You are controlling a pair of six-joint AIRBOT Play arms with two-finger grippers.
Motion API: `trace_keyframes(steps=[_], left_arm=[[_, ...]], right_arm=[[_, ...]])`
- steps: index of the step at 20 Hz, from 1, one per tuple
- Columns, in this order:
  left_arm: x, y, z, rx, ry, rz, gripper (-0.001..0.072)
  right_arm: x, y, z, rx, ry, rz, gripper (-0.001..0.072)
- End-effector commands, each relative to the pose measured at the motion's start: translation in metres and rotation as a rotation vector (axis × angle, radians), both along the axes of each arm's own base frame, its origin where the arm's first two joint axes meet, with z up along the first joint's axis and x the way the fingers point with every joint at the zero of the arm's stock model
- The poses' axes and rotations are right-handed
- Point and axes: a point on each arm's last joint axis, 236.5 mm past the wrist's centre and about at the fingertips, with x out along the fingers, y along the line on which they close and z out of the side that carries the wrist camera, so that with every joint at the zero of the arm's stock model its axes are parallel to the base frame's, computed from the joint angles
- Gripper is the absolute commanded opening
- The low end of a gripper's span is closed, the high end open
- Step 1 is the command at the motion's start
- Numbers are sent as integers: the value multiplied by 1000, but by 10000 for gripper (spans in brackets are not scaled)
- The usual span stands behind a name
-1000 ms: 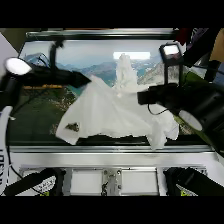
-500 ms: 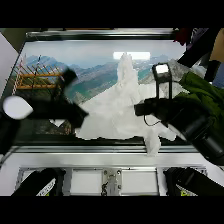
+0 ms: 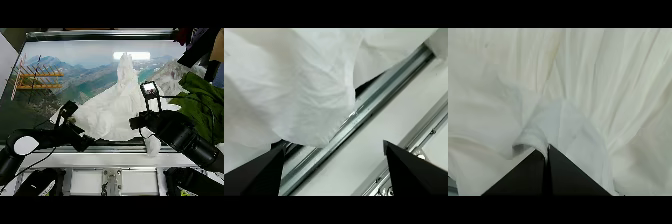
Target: Fold the clothes and pants, and hang the long-sleeved shirts on hangers.
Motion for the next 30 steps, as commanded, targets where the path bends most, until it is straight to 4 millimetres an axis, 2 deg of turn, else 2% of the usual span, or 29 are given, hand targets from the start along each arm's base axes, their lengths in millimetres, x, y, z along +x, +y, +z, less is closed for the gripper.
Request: trace_keyframes(steps=[1,5,9,12,13,15,18,21,25,27,30], left_arm=[[7,0,17,-23,-56,35,656],[2,-5,-17,62,-88,26,654],[8,-11,-35,252,-208,16,655],[1,-38,-56,404,-300,-138,656],[4,-42,-62,458,-329,-162,656],[20,-38,-68,562,-345,-113,656],[41,-42,-75,583,-311,-49,656],[63,-39,-71,589,-293,15,655],[89,-32,-37,519,-318,115,655],[94,-26,-27,476,-309,157,655],[97,-32,-29,405,-265,174,655]], right_arm=[[-1,0,-1,0,3,0,10],[-2,1,-1,1,5,0,10],[-3,1,-2,5,9,1,10],[-3,2,-2,7,12,0,10],[-3,2,-2,7,12,0,10],[-3,2,-2,7,12,1,10],[-3,2,-2,7,12,0,10],[-3,2,-2,7,12,1,10],[-5,-2,-4,-8,25,-8,10],[-8,-7,-6,-25,39,-15,10],[-8,-7,-6,-24,39,-16,10]])
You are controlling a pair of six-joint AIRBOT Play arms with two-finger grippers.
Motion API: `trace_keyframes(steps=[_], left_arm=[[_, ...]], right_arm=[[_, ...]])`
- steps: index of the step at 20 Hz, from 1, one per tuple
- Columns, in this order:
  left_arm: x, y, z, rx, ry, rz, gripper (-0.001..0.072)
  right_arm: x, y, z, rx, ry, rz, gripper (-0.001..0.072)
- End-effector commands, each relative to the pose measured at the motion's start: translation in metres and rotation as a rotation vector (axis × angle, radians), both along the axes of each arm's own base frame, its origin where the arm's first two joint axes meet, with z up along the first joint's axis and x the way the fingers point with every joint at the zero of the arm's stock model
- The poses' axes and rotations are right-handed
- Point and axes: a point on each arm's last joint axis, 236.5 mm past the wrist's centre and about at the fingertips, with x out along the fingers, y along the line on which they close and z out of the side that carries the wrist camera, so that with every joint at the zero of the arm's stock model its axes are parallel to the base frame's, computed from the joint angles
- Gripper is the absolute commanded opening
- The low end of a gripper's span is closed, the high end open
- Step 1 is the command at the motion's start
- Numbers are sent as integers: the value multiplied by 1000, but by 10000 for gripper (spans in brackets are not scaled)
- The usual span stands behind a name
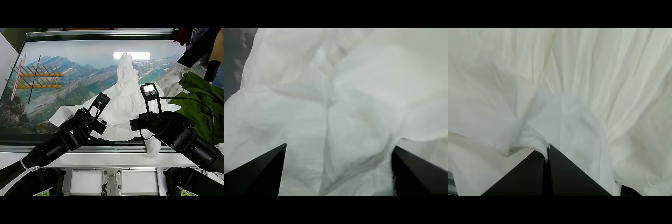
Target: Fold the clothes and pants, and hang the long-sleeved shirts on hangers.
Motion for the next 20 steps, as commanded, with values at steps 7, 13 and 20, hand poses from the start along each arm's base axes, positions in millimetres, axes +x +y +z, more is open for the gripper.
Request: trace_keyframes(steps=[7,13,20], left_arm=[[24,14,-12,-28,44,89,10],[20,16,117,-201,-24,37,10],[-27,20,173,-307,130,-1,9]], right_arm=[[-2,-6,1,-9,16,-19,10],[-2,-86,88,-101,106,-154,9],[-24,-100,119,-101,164,-194,10]])
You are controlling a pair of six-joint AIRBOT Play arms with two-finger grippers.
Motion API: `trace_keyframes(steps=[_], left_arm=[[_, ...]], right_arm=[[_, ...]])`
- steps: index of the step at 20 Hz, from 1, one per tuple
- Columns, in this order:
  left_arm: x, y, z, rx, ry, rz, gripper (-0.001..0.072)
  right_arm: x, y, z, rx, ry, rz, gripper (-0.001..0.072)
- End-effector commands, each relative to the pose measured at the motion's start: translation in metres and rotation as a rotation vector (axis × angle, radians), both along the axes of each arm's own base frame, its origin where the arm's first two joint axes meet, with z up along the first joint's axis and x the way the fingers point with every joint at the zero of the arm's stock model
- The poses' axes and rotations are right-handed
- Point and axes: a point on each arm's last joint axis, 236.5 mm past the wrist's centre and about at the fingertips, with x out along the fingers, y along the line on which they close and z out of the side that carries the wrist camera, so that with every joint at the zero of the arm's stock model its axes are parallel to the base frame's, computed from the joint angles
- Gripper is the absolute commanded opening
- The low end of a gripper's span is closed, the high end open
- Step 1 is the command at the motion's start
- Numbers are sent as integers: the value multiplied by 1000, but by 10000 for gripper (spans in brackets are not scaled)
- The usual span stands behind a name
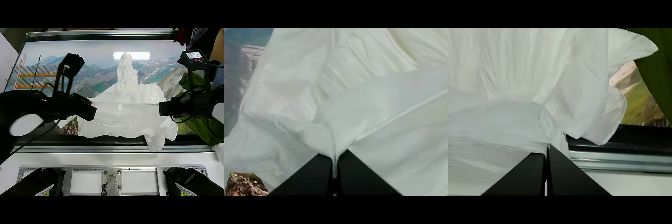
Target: Fold the clothes and pants, and hang the long-sleeved shirts on hangers.
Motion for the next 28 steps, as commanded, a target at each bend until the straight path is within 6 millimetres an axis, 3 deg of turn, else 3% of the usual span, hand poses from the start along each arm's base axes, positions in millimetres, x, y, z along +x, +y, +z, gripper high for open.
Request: trace_keyframes(steps=[1,2,5,7,9,13,19,21,24,28], left_arm=[[-18,5,17,-17,48,-24,10],[-16,4,9,-12,60,-21,10],[-19,-6,-47,46,205,-30,9],[-1,-8,-80,65,240,4,10],[20,-6,-97,33,275,60,10],[28,-20,-96,-77,360,15,9],[33,-6,-86,-85,350,41,33],[28,-6,-86,-76,362,21,702],[33,-9,-64,-89,319,2,720],[59,-3,-1,-143,157,0,720]], right_arm=[[-12,-7,2,-13,57,-22,9],[-9,1,0,9,55,-13,10],[5,39,-9,103,58,56,10],[17,52,-19,107,60,73,10],[26,59,-32,91,83,73,10],[38,68,-50,69,116,69,10],[37,70,-51,68,118,73,10],[37,70,-51,67,118,73,11],[37,70,-51,67,119,73,11],[37,70,-51,67,119,73,11]])
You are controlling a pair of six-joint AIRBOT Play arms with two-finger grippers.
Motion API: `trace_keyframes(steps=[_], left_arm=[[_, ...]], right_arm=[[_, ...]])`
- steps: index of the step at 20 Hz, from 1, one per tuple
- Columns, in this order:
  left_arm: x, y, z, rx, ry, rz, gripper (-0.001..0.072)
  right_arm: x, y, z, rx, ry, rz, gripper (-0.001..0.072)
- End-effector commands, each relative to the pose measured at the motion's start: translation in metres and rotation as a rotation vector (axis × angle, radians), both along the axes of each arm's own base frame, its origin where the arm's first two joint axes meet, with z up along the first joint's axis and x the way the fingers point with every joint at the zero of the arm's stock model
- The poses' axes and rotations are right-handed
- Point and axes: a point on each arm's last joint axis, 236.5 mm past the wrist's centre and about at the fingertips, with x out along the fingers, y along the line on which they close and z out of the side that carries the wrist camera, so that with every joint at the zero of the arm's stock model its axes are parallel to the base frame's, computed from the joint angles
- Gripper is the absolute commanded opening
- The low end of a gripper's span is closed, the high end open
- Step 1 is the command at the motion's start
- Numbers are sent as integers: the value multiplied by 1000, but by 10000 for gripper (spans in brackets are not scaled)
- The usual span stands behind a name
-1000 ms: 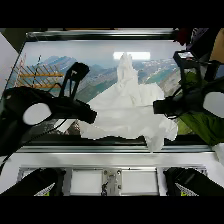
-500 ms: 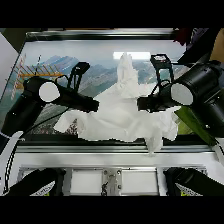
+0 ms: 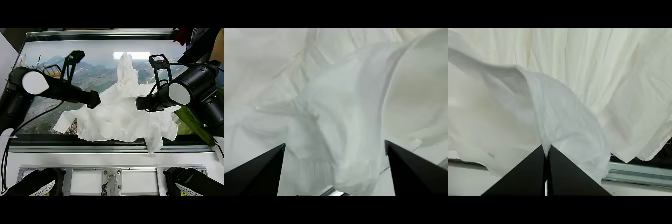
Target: Fold the clothes and pants, and hang the long-sleeved shirts on hangers.
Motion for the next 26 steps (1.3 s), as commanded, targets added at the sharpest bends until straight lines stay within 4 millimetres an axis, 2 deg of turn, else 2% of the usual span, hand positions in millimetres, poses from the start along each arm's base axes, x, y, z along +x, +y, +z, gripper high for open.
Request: trace_keyframes(steps=[1,3,4,7,9,11,14,17,20,22,26], left_arm=[[22,16,48,-32,-119,39,720],[46,52,63,2,-191,120,720],[60,80,64,46,-219,189,720],[89,173,47,213,-219,387,720],[103,236,24,329,-178,503,720],[117,297,-9,442,-114,599,720],[135,363,-60,573,-44,669,720],[156,400,-109,586,-19,702,720],[173,421,-152,587,-12,711,720],[185,437,-174,615,-36,706,720],[201,453,-206,688,-69,656,720]], right_arm=[[0,0,-1,-1,2,1,11],[0,0,-1,-1,2,1,11],[0,0,-1,-1,2,1,11],[0,0,-1,-1,2,1,11],[0,0,-1,-1,2,1,11],[0,0,-1,-1,2,1,11],[0,0,-1,-1,2,1,11],[0,0,-1,-1,2,1,11],[0,0,-1,-1,2,1,11],[0,0,-1,-2,3,1,11],[0,1,-1,-3,4,1,11]])
